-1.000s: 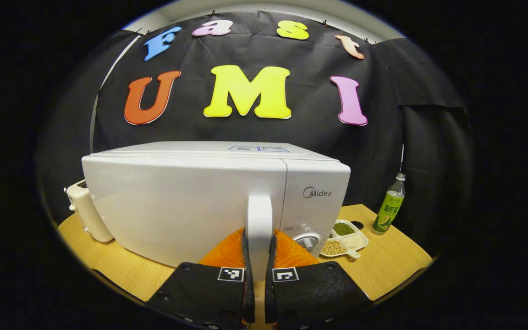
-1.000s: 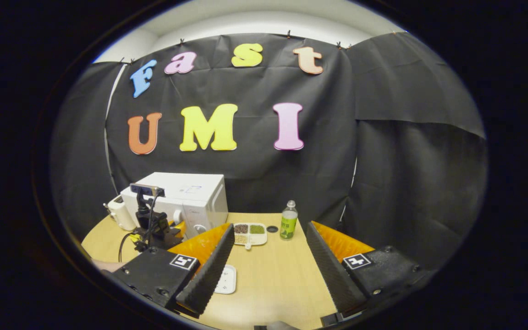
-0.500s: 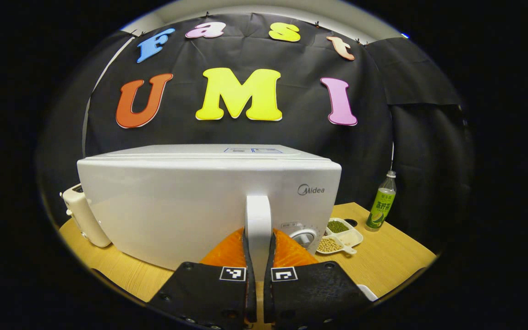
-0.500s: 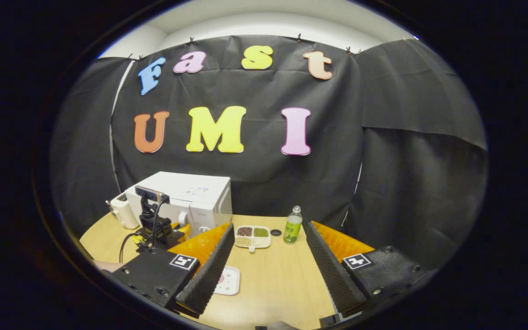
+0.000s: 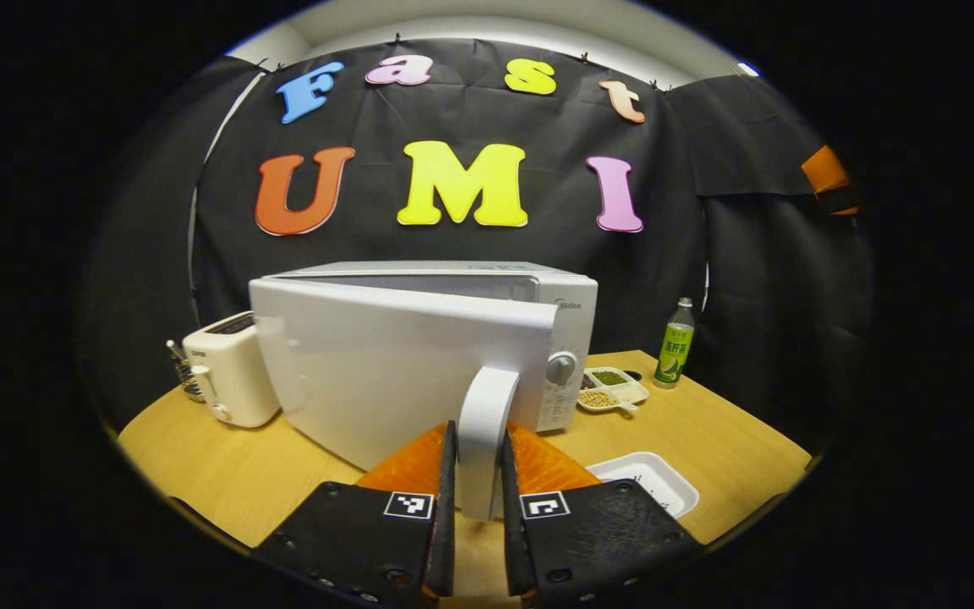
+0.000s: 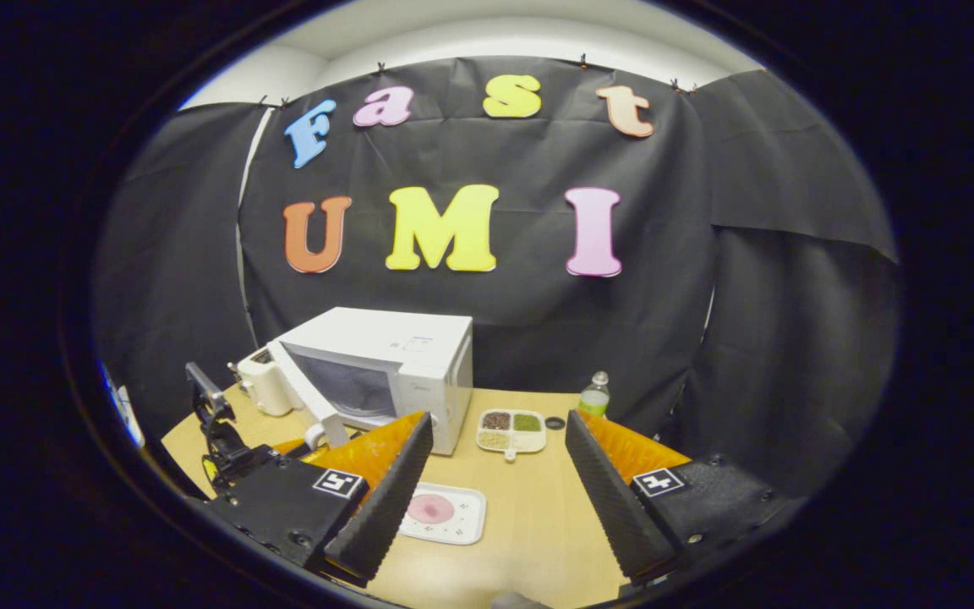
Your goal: Open the microwave oven with the left hand, put the food in, and close the microwave oven.
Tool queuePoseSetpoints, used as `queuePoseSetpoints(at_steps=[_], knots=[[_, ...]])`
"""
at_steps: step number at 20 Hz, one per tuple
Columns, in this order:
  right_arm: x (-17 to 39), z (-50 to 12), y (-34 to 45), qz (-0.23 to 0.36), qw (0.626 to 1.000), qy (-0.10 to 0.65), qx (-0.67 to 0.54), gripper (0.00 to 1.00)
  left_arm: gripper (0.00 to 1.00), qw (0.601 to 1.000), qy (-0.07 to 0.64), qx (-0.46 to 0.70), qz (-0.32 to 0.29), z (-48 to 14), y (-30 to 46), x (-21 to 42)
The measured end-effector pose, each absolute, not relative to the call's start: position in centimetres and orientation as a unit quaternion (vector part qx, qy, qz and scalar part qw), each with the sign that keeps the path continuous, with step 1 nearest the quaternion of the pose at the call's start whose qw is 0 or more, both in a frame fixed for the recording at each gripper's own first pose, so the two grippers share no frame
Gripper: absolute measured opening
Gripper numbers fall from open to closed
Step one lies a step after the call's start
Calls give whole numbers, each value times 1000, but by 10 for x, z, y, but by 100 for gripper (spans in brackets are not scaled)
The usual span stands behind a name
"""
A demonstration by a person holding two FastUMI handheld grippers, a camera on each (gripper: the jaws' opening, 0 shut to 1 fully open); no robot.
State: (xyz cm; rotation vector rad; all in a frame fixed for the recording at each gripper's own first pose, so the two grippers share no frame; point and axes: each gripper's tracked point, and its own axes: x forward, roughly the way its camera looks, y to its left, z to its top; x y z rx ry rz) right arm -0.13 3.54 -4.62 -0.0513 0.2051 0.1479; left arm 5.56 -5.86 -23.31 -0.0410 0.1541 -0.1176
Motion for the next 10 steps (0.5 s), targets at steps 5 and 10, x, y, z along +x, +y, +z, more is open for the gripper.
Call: queuePoseSetpoints(at_steps=[5,10], knots=[[-4,-61,84,127,984,118,-33,100,68,994,107,-23,-23,-248,-3,20],[-9,-69,120,159,979,117,-41,100,80,992,117,-38,12,-252,42,-10]])
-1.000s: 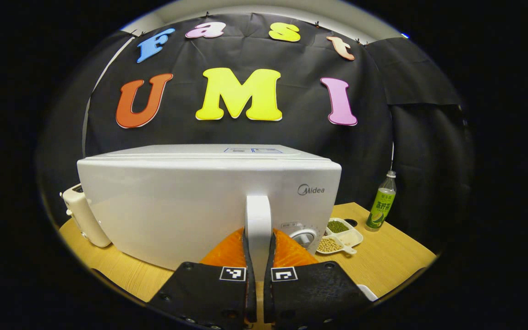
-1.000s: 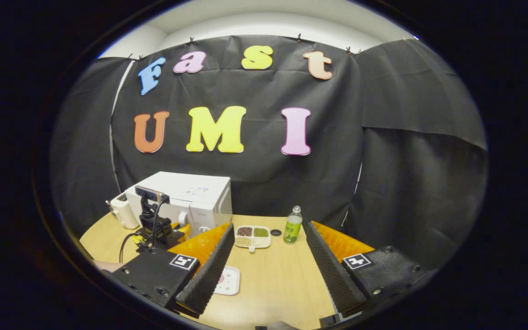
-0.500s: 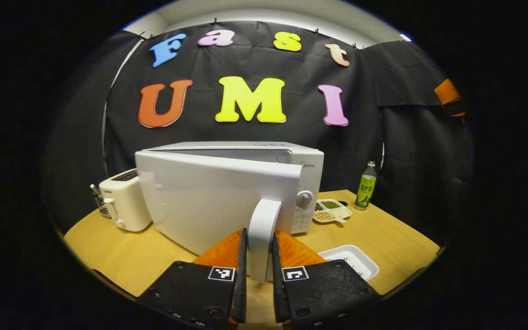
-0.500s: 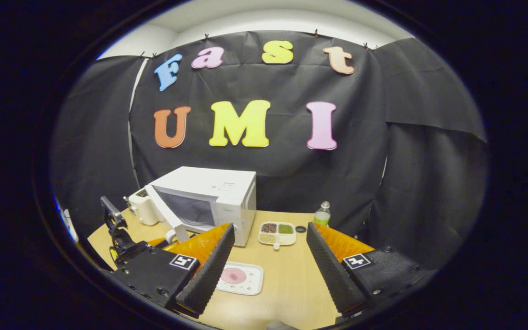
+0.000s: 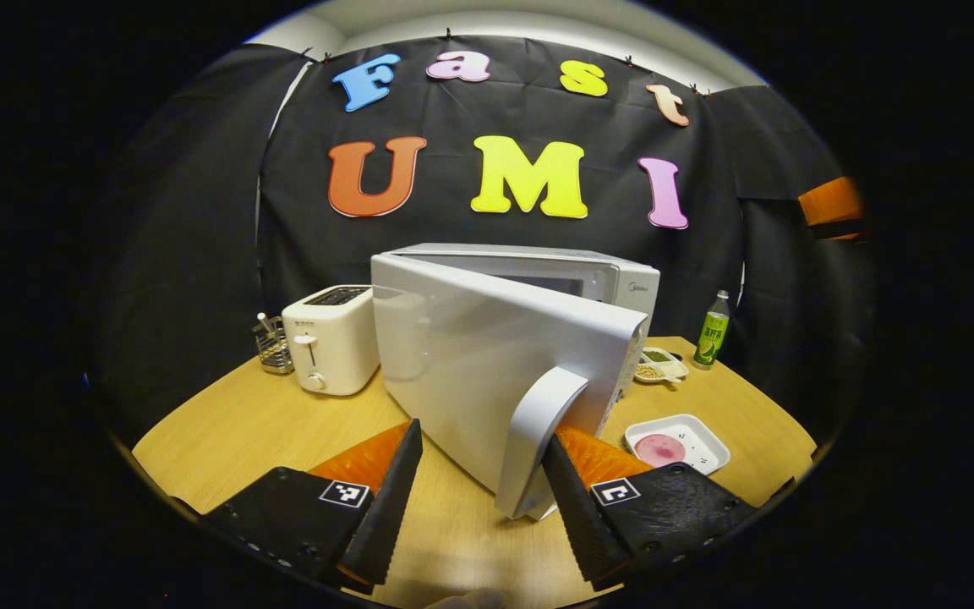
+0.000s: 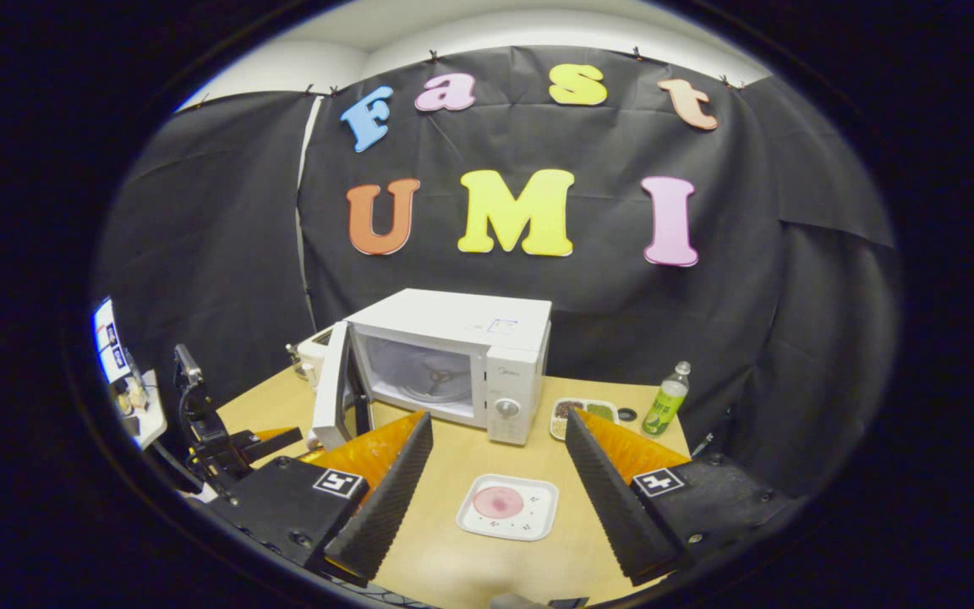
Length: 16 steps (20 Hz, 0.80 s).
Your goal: Open the microwave oven with the left hand, put the food in, and close the microwave oven.
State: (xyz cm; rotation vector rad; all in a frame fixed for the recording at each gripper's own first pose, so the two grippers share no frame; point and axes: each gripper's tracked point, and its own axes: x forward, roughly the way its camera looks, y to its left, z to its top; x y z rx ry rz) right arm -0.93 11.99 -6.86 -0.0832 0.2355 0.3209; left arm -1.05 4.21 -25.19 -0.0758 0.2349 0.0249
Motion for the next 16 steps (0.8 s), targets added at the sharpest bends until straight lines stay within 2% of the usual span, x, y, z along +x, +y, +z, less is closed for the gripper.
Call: queuePoseSetpoints(at_steps=[1,2,3,4,5,7,8,11,12,13,14,15,16], knots=[[-10,-71,124,162,979,118,-42,100,85,992,118,-34,22,-253,54,-18],[-9,-76,128,165,978,119,-42,92,80,992,121,-31,32,-255,65,-24],[-9,-81,132,166,978,121,-42,100,87,991,122,-27,41,-255,78,-31],[-9,-85,135,166,977,124,-40,100,88,991,123,-24,50,-255,90,-37],[-8,-90,138,168,977,128,-36,92,88,990,124,-21,61,-255,103,-44],[-7,-100,141,167,976,136,-31,92,88,989,127,-14,80,-256,130,-57],[-7,-103,140,165,976,138,-30,100,87,988,127,-14,85,-257,142,-62],[-3,-115,141,157,977,142,-29,100,89,987,136,-25,85,-260,165,-69],[-3,-118,141,155,977,145,-27,92,90,987,136,-25,84,-260,169,-71],[-3,-121,141,153,977,148,-25,100,93,987,135,-25,80,-259,172,-73],[-2,-125,142,154,976,154,-26,92,94,988,133,-16,80,-258,175,-77],[-1,-127,142,155,975,158,-28,92,94,988,127,-3,83,-257,180,-81],[0,-128,144,156,974,160,-31,100,94,988,124,13,89,-256,188,-84]])
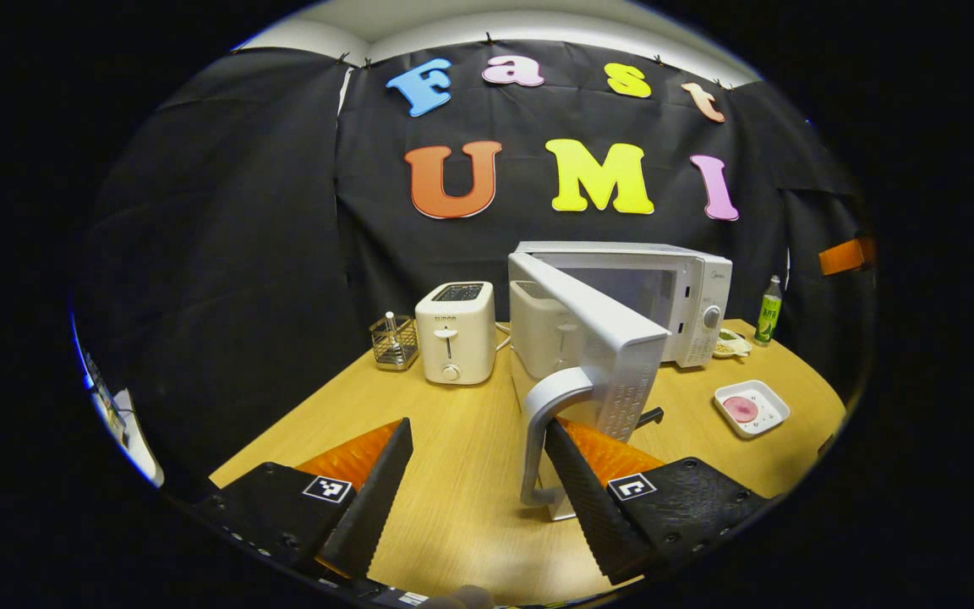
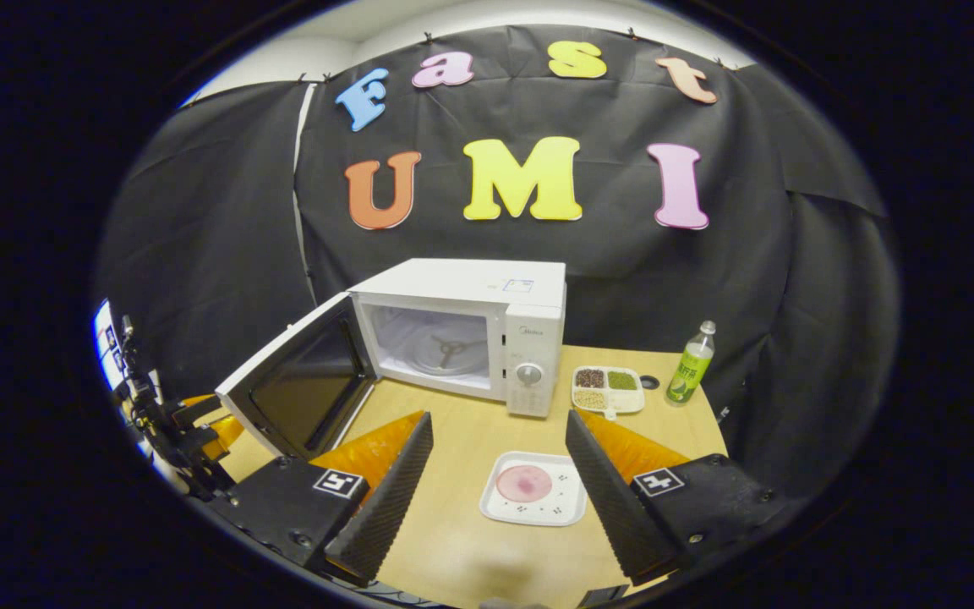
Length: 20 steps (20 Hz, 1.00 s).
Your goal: Open the microwave oven with the left hand, put the food in, and close the microwave oven.
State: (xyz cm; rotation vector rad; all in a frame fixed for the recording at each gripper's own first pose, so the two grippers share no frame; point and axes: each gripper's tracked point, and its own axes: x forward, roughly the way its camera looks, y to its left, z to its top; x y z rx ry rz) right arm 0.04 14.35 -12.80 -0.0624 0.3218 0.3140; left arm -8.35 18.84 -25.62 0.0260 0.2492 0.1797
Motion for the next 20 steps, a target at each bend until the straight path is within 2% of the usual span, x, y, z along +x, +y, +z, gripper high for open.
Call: queuePoseSetpoints(at_steps=[5,8,9,11,12,15,16,17,19,20], knots=[[11,-148,145,169,968,184,-12,100,95,980,133,-4,150,-251,220,-97],[26,-171,136,170,962,211,0,100,91,978,129,7,162,-242,218,-103],[32,-182,131,169,960,224,1,92,92,977,132,13,165,-241,217,-107],[46,-202,114,159,957,243,-3,92,95,976,137,21,169,-235,214,-115],[52,-214,104,152,956,252,-6,100,95,976,134,22,169,-229,209,-119],[75,-255,77,133,946,295,-7,100,95,977,125,23,169,-207,191,-126],[81,-269,70,129,941,313,-5,94,95,979,120,21,166,-197,182,-126],[88,-282,65,125,936,329,-1,99,95,980,113,21,161,-188,171,-124],[98,-307,58,121,925,360,12,70,95,984,94,20,148,-164,148,-118],[104,-317,55,122,920,372,16,67,95,987,79,18,135,-148,135,-114]])
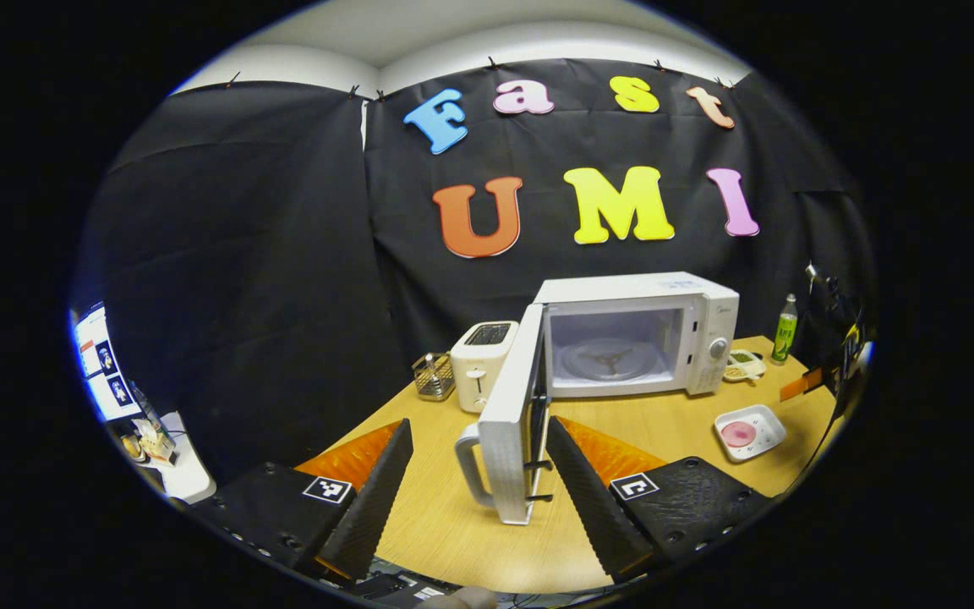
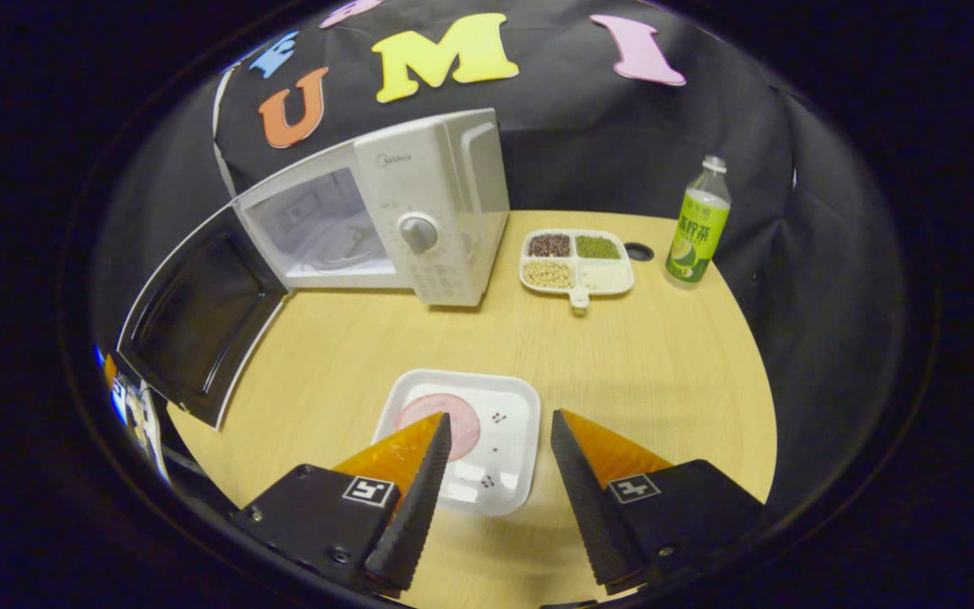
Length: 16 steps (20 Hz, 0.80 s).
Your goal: Open the microwave oven with the left hand, put the food in, and close the microwave oven.
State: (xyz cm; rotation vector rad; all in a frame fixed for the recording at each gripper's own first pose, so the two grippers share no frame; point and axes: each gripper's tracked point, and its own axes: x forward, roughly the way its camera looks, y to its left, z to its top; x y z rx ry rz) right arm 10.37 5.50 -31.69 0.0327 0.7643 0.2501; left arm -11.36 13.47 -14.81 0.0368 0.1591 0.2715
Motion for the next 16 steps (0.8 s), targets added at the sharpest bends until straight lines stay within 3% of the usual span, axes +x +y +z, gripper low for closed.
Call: queuePoseSetpoints(at_steps=[1,2,3,4,5,6,7,11,12,13,14,15,16], knots=[[107,-327,52,119,914,387,20,76,95,989,72,20,126,-137,122,-106],[109,-337,51,121,908,400,23,60,95,991,65,23,117,-127,110,-99],[112,-346,50,122,903,412,27,67,95,992,56,25,108,-114,99,-95],[113,-357,50,122,895,427,29,51,95,994,45,27,97,-102,89,-90],[114,-365,50,123,889,441,32,48,95,995,37,28,88,-92,80,-86],[112,-372,50,123,881,455,37,53,95,996,31,29,80,-86,72,-82],[111,-376,50,122,875,466,41,38,95,997,26,29,72,-80,65,-77],[107,-388,50,110,858,500,36,21,95,998,20,20,57,-70,50,-70],[108,-392,49,107,854,509,28,28,95,998,20,19,56,-70,49,-69],[108,-389,48,103,850,517,19,15,95,998,23,18,56,-75,50,-68],[104,-391,49,101,839,535,12,9,95,998,25,16,55,-78,49,-67],[105,-393,50,94,828,552,6,9,95,998,27,14,55,-79,49,-67],[105,-391,49,86,820,566,6,16,95,998,27,13,55,-81,50,-68]])
